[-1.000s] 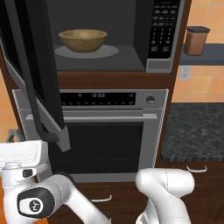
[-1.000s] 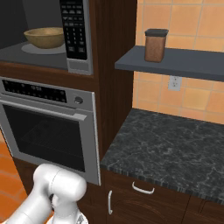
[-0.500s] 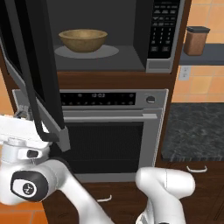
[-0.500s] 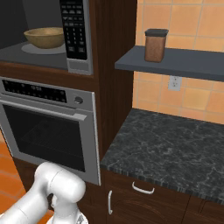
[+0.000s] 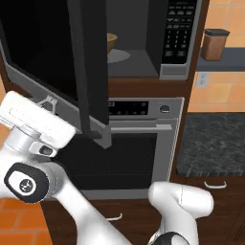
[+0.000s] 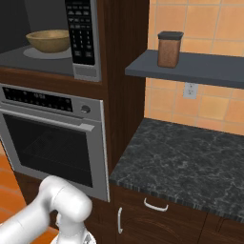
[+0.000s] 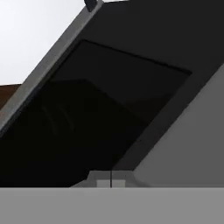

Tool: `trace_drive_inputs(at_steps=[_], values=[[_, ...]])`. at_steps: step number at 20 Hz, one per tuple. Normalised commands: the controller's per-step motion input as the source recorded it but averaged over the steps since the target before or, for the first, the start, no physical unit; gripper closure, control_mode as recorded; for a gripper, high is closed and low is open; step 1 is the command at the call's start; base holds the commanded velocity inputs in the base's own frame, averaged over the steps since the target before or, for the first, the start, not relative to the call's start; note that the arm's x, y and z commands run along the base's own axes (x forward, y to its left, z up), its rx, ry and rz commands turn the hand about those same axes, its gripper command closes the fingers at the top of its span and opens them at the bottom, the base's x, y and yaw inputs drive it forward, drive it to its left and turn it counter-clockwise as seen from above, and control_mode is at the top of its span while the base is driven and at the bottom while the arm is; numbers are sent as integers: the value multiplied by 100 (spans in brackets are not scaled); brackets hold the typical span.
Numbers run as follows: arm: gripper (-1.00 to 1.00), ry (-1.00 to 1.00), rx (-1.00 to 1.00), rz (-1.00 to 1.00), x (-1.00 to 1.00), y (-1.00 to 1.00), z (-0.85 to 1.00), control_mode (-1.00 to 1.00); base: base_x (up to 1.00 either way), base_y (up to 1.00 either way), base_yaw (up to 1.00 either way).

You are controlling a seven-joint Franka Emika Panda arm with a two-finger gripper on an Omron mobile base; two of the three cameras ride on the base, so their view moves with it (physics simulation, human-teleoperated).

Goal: Open the microwave, place the bowl with waffle inside the microwave, then close the microwave door and turn it on.

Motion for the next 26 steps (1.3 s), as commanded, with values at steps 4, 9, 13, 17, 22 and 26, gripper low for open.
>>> trace_drive_inputs(at_steps=[4, 9, 13, 17, 22, 26], values=[[100, -2, 47, 7, -2, -100, 84, -100, 0, 0, 0], [100, 0, 46, 11, 0, -100, 69, -100, 0, 0, 0], [100, 1, 37, 23, 23, -100, 23, -100, 0, 0, 0], [100, 8, 21, 31, 92, -87, 0, -100, 0, 0, 0], [100, 11, 15, 38, 100, -60, 0, -100, 0, 0, 0], [100, 9, 8, 39, 100, -44, -10, -100, 0, 0, 0]])
